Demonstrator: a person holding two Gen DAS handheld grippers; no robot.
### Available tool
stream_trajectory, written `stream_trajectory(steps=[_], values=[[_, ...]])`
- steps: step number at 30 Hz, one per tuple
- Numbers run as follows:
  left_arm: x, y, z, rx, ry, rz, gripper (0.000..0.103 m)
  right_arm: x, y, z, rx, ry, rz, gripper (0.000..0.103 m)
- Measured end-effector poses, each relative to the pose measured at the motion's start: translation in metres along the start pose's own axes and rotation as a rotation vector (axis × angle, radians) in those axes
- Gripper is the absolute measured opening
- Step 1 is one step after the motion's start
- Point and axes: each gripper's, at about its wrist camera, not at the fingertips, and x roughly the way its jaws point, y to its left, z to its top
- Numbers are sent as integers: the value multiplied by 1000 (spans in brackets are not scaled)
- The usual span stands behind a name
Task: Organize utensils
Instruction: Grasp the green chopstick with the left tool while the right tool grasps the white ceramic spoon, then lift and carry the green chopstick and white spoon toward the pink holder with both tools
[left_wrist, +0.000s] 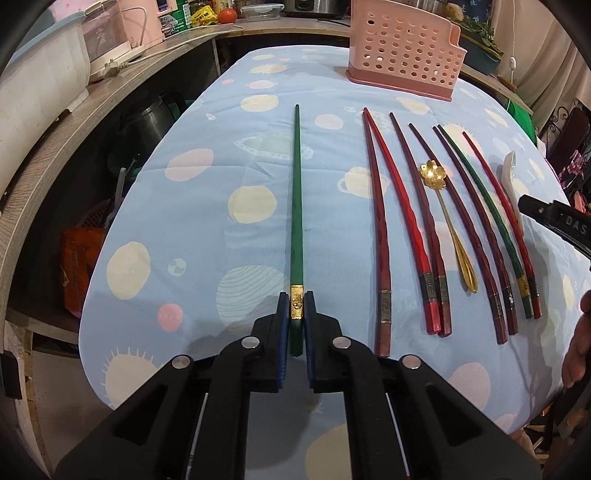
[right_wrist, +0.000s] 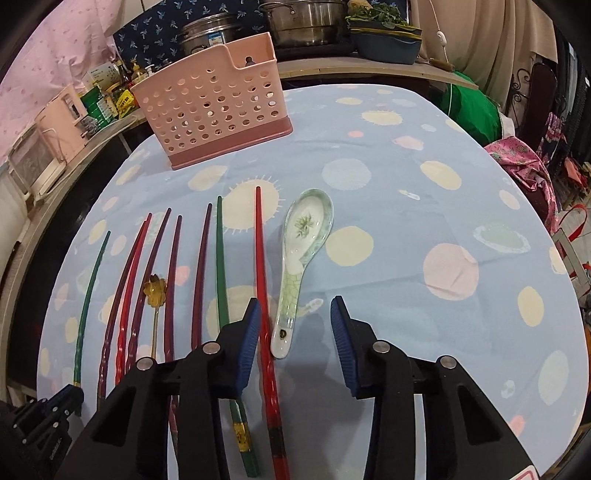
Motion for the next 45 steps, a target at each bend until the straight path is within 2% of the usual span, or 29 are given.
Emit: stream_trajectory(steps=[2,7,17,23,32,37,45], values=[[0,0,0,0,0,-3,8,6,0,1,4,15,6,25],[0,2,1,-3,0,-12,8,10,-9,1,38,26,22,13],[0,4,1,-14,-5,-27,8,5,-10,-8,6,7,22,11],[-7,11,1,-39,-12,-49,7,-14,-14,-10,2,-25,1,10],[-47,19,17,-61,-119,-67,7,-57,-20,-1,13,-121,14,7],[-75,22,42,-77,-205,-68,7,-76,-22,11,18,-170,37,7],[-116,25,92,-103,-345,-77,7,-86,-26,26,27,-202,71,7]])
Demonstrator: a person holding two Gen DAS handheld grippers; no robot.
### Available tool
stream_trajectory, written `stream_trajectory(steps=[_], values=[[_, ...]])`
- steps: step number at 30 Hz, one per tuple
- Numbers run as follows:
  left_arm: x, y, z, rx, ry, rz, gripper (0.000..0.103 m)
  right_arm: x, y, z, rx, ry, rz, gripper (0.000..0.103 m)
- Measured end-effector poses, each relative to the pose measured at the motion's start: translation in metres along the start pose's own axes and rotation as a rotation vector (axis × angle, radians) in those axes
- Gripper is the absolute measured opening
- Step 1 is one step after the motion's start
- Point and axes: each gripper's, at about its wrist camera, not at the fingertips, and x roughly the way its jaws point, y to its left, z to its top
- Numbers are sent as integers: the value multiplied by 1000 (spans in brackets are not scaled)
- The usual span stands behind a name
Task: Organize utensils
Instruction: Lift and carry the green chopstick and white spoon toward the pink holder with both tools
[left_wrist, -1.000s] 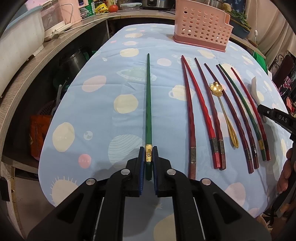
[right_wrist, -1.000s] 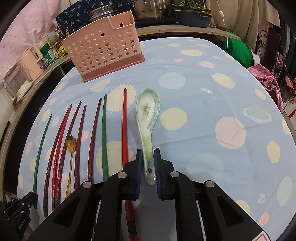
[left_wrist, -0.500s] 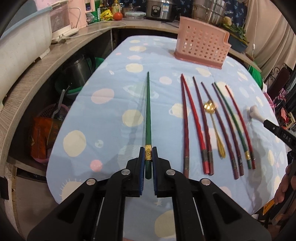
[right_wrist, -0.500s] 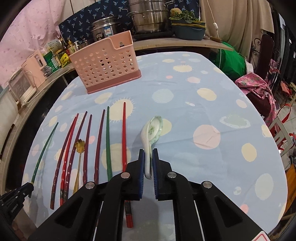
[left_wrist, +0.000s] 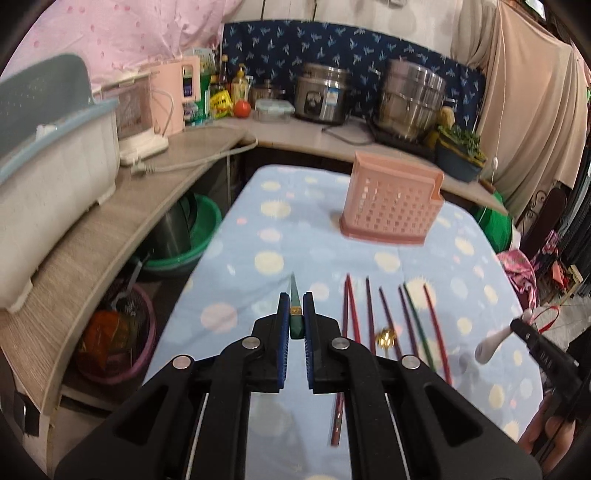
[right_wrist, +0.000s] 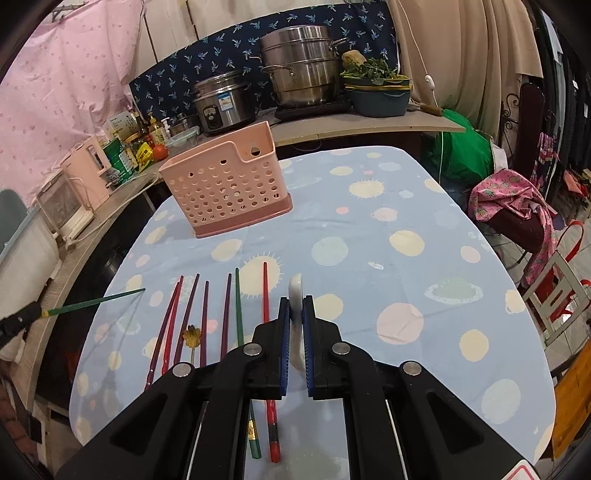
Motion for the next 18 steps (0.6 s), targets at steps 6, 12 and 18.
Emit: stream_trajectory(steps=[6,12,18], values=[[-4,-3,54,-8,-77,-28,7,0,3,30,4,-35,43,7],[-4,-9,113,-19,-147,-53,7,13,8,73,22,-48,128,7],[-9,-28,171,-30,-241,-94,7,35,16,126,59,-66,231,7]])
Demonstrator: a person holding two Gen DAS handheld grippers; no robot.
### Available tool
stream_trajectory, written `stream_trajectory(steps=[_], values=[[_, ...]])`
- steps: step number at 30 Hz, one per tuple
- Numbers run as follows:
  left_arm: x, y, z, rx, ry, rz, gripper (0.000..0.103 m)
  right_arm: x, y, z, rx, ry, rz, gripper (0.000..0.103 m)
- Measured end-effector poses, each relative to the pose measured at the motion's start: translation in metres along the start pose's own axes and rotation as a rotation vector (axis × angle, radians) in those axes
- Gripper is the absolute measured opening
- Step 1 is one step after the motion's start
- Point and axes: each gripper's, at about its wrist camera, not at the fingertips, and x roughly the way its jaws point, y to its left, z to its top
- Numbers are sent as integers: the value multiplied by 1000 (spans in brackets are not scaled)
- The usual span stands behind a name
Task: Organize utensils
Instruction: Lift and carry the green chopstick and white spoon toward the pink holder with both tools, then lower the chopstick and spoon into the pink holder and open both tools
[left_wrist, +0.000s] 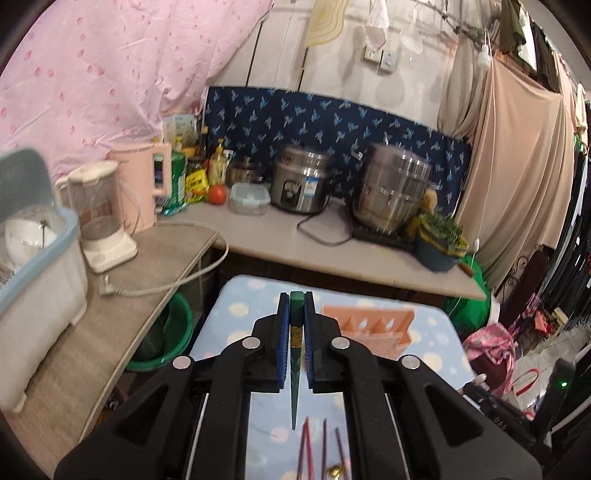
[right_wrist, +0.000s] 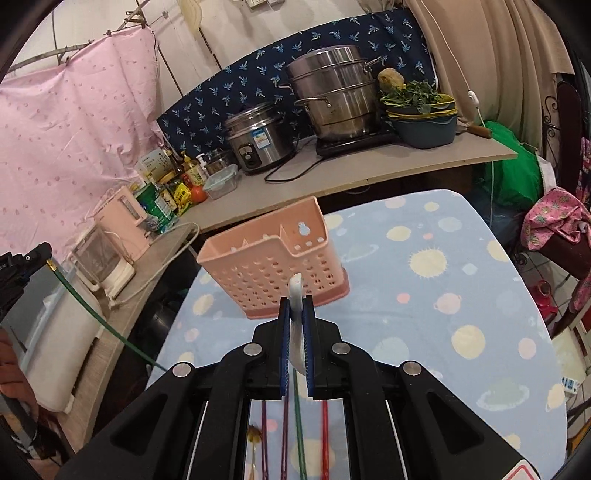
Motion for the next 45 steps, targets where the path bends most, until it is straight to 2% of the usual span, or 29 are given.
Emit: stream_trajectory(steps=[7,12,17,24,32,33,34,37,41,45], values=[[16,-34,58,3,-140,-51,7,33,6,57,22,-60,71,7],[47,-45,75,-11,-162,-71,7,60,-1,82,65,-78,103,7],[88,-50,64,-11,-128,-76,7,93,-8,89,77,-66,91,7],[140,-44,33,-2,-47,-50,7,131,-18,75,55,-17,33,7],[157,-33,18,-16,-10,-32,8,135,-25,68,58,-22,3,14],[156,-32,17,-16,-11,-32,11,132,-25,68,58,-25,4,14],[155,-31,17,-16,-9,-33,18,130,-25,68,60,-30,5,14],[146,-27,16,-25,-14,-31,32,116,-23,65,56,-41,9,16],[127,-22,8,-24,-13,-33,39,91,-18,56,37,-60,9,26],[100,-18,-11,4,-1,-21,48,63,-15,38,21,-54,16,26]])
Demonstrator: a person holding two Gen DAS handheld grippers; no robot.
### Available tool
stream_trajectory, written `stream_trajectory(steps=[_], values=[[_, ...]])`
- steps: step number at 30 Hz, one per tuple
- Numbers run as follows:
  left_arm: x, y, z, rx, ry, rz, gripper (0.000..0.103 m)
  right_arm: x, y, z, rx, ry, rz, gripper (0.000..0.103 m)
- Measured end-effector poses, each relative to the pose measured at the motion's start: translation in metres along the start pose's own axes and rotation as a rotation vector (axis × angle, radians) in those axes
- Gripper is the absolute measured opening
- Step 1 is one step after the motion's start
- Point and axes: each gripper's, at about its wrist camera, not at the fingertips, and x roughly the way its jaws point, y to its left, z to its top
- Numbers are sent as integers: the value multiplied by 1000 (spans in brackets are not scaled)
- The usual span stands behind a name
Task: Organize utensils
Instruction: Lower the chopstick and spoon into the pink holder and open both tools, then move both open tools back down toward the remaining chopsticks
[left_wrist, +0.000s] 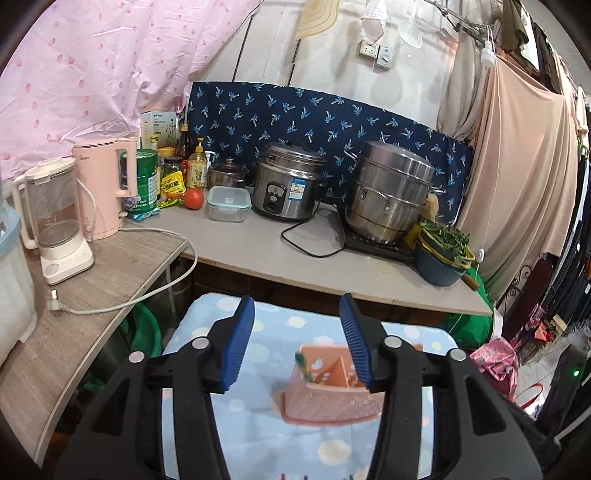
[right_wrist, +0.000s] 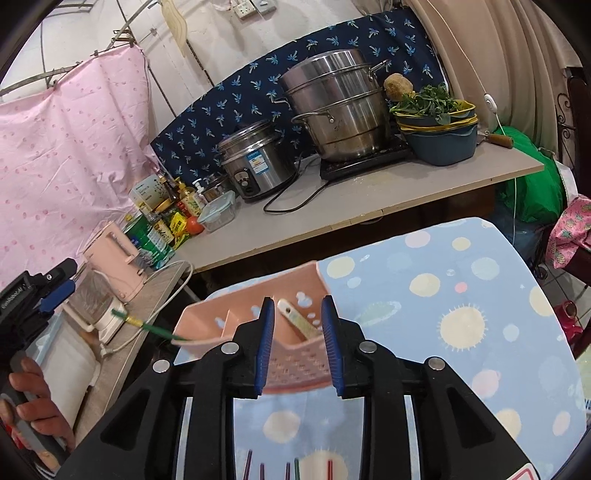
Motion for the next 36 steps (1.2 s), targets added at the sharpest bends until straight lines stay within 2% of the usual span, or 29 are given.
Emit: stream_trajectory(steps=[5,10,17,23,28,36], values=[[-31,4,-35,30,33,30,50,-39,5,-36,-58,5,-53,27],[-53,12,-80,48,108,40,50,-71,8,-82,-109,35,-111,27],[-70,27,-154,55,257,71,50,-100,5,-152,-130,130,-155,27],[-80,38,-201,52,340,106,49,-111,4,-202,-143,202,-185,27],[-88,44,-231,51,395,100,49,-115,5,-229,-140,242,-180,27],[-95,40,-265,70,459,81,50,-114,7,-251,-161,263,-191,27]])
